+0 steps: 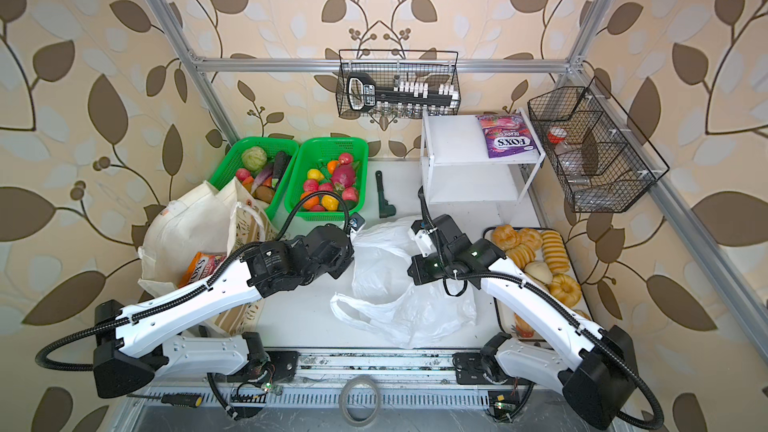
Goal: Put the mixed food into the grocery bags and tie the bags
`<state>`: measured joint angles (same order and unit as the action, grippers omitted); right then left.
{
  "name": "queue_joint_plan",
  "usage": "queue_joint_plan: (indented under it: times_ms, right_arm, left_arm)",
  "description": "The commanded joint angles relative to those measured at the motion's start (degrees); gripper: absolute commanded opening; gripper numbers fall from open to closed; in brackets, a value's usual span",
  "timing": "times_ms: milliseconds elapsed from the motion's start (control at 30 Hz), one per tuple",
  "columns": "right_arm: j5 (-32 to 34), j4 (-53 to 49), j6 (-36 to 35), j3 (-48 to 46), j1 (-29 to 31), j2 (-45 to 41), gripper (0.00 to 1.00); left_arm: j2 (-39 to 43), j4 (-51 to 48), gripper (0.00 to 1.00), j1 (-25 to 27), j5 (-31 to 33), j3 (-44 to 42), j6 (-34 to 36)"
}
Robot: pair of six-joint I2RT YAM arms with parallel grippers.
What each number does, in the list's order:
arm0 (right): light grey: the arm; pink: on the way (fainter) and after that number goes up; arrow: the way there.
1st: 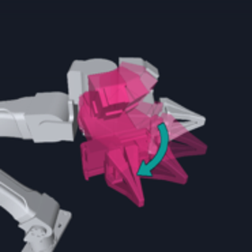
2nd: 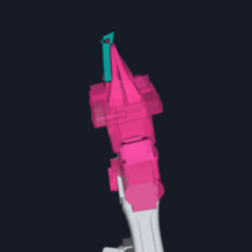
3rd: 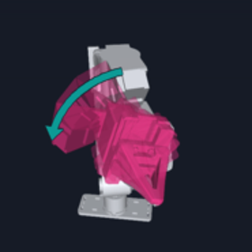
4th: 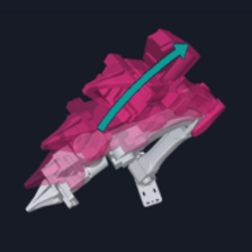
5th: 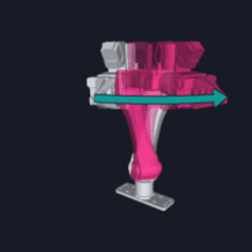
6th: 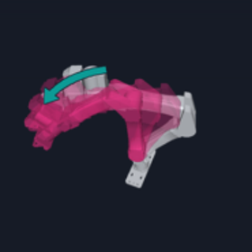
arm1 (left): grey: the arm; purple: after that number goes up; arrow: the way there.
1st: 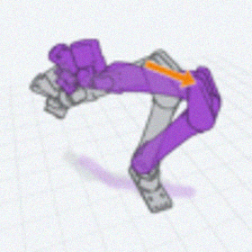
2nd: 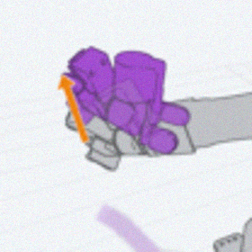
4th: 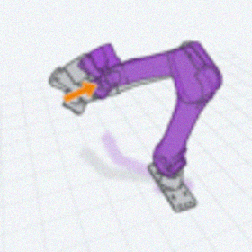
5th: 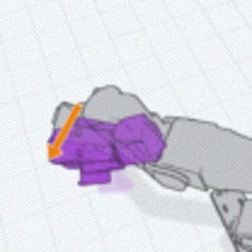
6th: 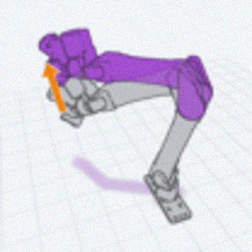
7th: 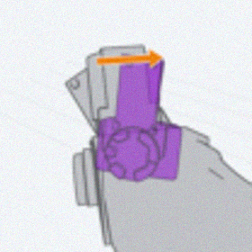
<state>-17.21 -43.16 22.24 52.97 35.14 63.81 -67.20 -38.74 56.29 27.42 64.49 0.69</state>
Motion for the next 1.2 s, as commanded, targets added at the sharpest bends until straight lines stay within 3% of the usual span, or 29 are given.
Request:
queue_joint_plan:
  times_ms: [0,200,300,433,500,567,667,733,1000,1167]
  right_arm:
    - [2.17,-7.17,-3.62,2.14,2.45,-1.21,0.00]
    - [-6.45,-3.10,-4.09,1.96,3.93,-5.44,0.00]
    - [-5.81,-1.06,-1.39,1.71,1.32,-7.03,0.00]
    - [-4.87,-0.79,3.30,1.59,-4.27,-6.56,0.00]
    - [-5.26,0.20,6.16,1.02,-5.82,-6.15,0.00]
    - [-6.05,2.80,9.18,-0.32,-6.26,-5.86,0.00]
    - [-6.58,6.63,13.25,-2.35,-6.49,-5.73,0.00]
    - [-6.91,7.88,14.40,-2.98,-6.57,-5.50,0.00]
    - [-6.24,10.06,16.56,-4.11,-7.40,-4.87,0.00]
    - [-8.51,12.59,17.86,-5.80,-8.07,-3.75,0.00]
  left_arm:
    - [3.45,4.17,0.27,0.01,6.79,1.54,-1.04]
    - [1.81,5.46,0.25,-0.90,7.24,3.90,-1.04]
    - [0.39,5.73,0.29,-1.15,8.41,5.68,-1.04]
    - [-1.03,5.65,0.49,-1.80,5.91,8.65,-0.91]
    - [-1.31,5.69,0.65,-2.17,3.80,10.02,-1.20]
    - [-1.49,5.21,0.83,-3.87,-2.04,11.40,-2.45]
    - [-1.79,3.59,0.93,-9.89,-14.48,14.01,-6.77]
    - [-1.79,3.80,0.95,-12.50,-18.51,14.38,-7.63]
    - [-7.82,1.41,0.99,-16.28,-19.04,20.00,-7.70]
    - [-14.73,-1.51,0.96,-21.80,-26.32,27.61,-10.44]
